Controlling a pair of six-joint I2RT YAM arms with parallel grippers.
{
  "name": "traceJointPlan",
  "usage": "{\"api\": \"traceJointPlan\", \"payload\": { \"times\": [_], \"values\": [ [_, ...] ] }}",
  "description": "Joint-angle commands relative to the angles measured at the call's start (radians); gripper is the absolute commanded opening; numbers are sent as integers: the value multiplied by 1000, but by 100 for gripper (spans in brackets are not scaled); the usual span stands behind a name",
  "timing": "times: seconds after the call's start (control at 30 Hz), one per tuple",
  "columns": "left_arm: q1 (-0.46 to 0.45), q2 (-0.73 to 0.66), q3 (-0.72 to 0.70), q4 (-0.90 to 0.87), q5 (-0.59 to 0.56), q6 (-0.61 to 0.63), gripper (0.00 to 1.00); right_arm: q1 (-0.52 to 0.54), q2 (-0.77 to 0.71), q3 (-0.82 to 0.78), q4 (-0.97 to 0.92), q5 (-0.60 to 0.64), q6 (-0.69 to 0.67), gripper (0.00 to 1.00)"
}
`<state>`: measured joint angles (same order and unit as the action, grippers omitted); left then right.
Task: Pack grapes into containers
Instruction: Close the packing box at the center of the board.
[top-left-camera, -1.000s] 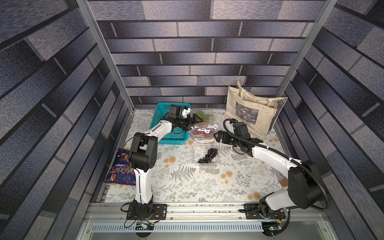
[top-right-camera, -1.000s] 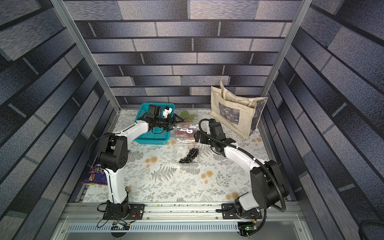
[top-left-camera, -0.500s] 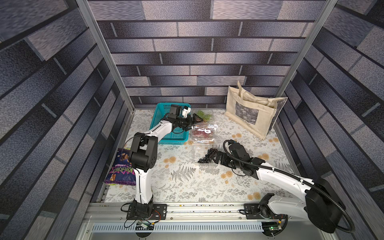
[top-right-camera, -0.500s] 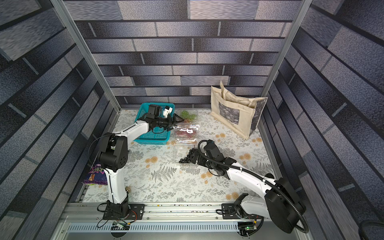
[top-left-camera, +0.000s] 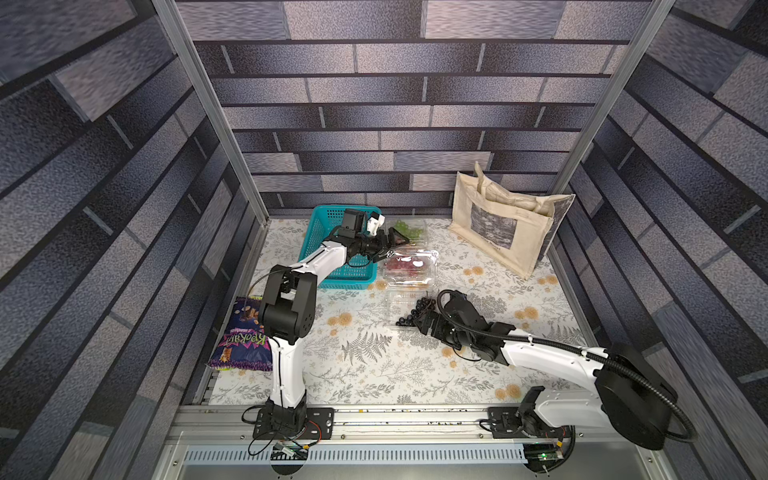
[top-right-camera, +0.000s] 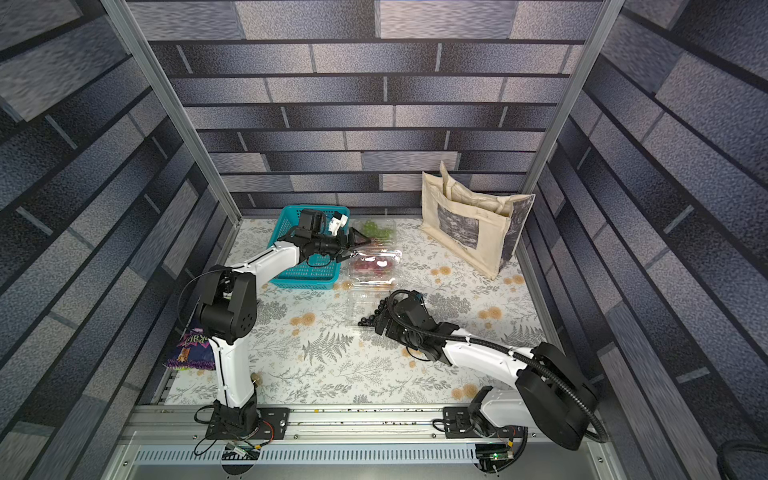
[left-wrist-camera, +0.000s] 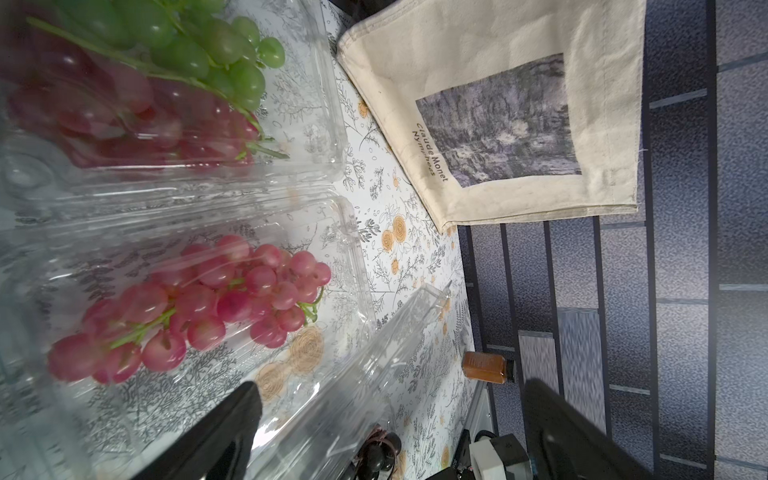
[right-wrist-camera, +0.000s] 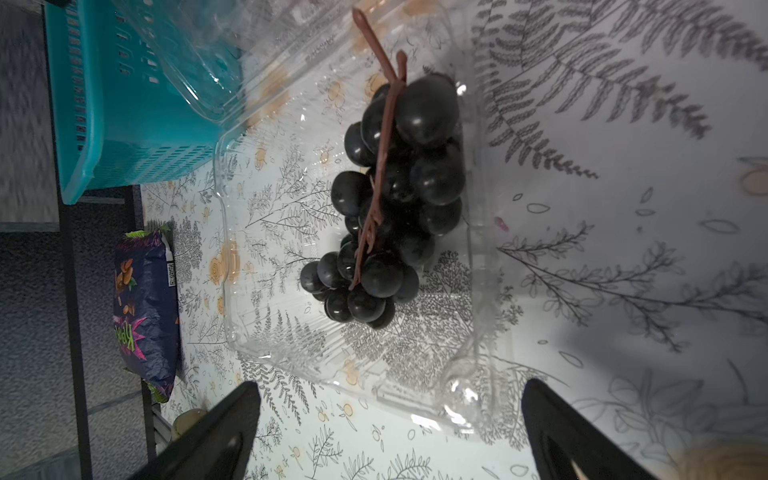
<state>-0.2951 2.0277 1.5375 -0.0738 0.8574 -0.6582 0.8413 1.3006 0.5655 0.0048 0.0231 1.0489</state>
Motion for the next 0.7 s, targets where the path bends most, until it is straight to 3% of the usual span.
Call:
{"api": "traceJointPlan", "payload": {
  "times": [0.0,0.67],
  "values": [
    [-8,-43,-11,5,7,0,100,16,26,13,31,46,64,100],
    [-3,-38,6,-25,27,29,100,16,151,140,6,118,123,100]
  ]
}}
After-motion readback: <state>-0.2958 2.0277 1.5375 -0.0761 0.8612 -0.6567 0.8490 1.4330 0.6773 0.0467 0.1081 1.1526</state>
